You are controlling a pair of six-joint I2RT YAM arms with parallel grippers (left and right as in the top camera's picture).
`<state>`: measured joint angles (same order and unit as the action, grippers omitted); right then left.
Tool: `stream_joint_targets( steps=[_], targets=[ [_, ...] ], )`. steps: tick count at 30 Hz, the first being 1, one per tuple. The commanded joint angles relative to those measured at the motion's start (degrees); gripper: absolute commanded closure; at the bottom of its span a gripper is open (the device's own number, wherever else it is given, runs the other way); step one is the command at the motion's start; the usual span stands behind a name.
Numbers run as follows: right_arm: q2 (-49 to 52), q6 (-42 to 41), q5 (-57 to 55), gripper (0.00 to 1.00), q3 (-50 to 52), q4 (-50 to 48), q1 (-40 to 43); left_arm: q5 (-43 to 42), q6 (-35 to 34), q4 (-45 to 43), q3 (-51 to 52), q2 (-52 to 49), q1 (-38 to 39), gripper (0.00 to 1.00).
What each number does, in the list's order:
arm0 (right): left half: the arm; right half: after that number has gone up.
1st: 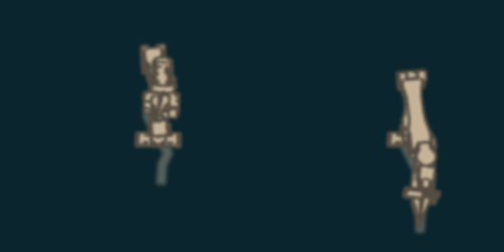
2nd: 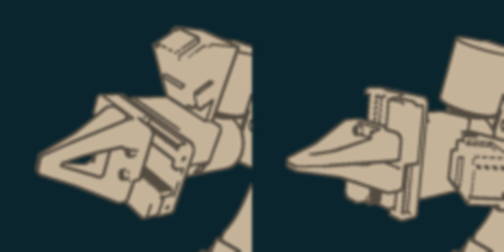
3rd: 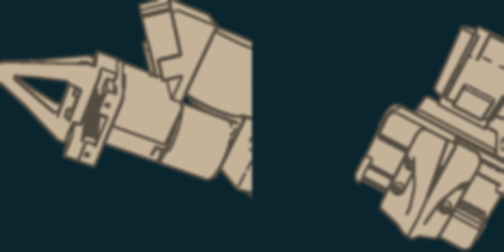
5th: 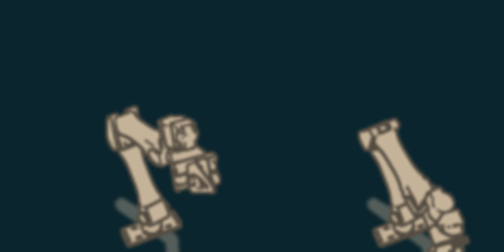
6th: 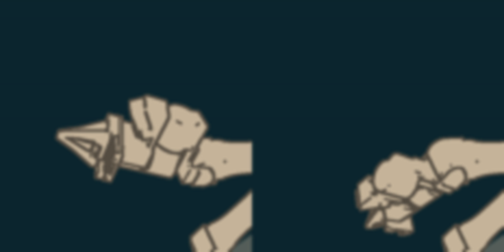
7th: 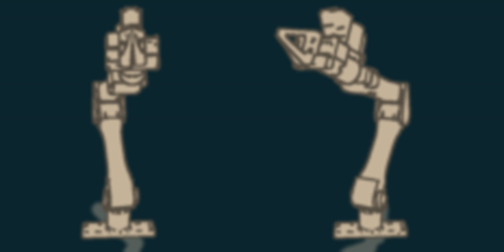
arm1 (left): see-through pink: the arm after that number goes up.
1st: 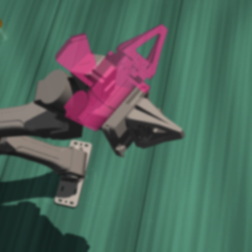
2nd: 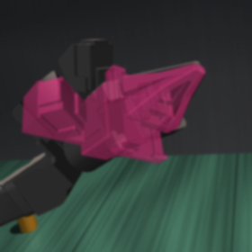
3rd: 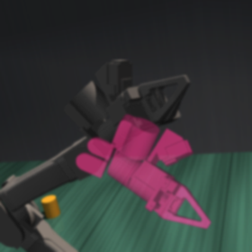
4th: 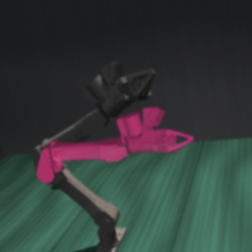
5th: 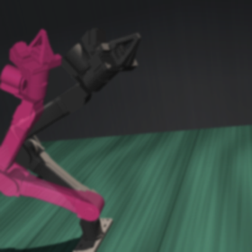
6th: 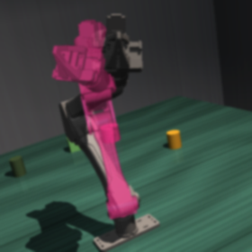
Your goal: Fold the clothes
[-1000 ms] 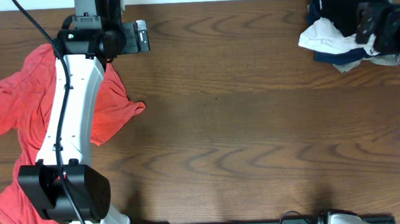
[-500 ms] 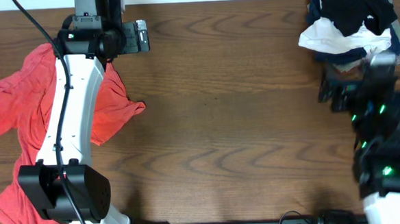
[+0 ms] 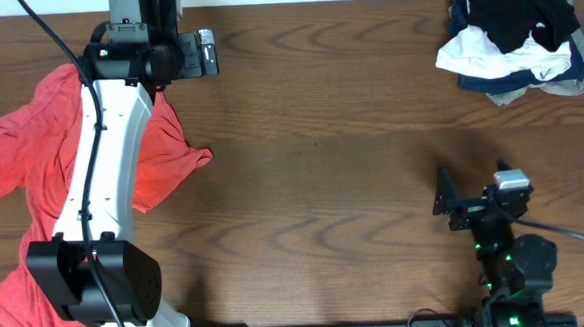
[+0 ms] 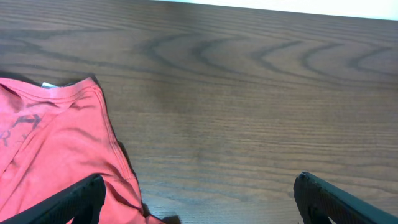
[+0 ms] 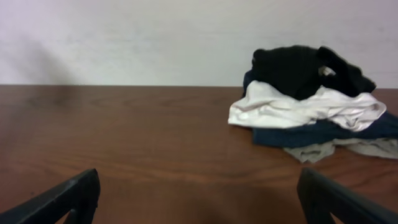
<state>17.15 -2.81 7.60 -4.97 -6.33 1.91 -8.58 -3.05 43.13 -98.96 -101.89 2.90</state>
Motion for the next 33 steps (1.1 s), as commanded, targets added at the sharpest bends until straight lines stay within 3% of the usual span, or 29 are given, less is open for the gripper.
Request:
stream_joint_targets(
  steps=[1,13,19,33],
  targets=[
    [-2.36,-0.96,-0.35,0.01,3.06,-0.15,-1.33,0.11,-0.5,0.07,0.24,-0.72,0.13,0.02],
    [-11.04,-0.98,-0.92,0.01,4.66,10.16,-3.26,0.11,-0.5,0.09,0.24,-0.7,0.13,0.02],
    [-16.98,0.09,-1.75,0.01,4.66,9.77,-3.39,0.11,-0.5,0.07,0.24,-0.72,0.13,0.02],
    [-16.87,0.11,-1.77,0.01,4.66,10.03,-3.48,0.11,-0.5,0.09,0.24,-0.72,0.13,0.02]
  ],
)
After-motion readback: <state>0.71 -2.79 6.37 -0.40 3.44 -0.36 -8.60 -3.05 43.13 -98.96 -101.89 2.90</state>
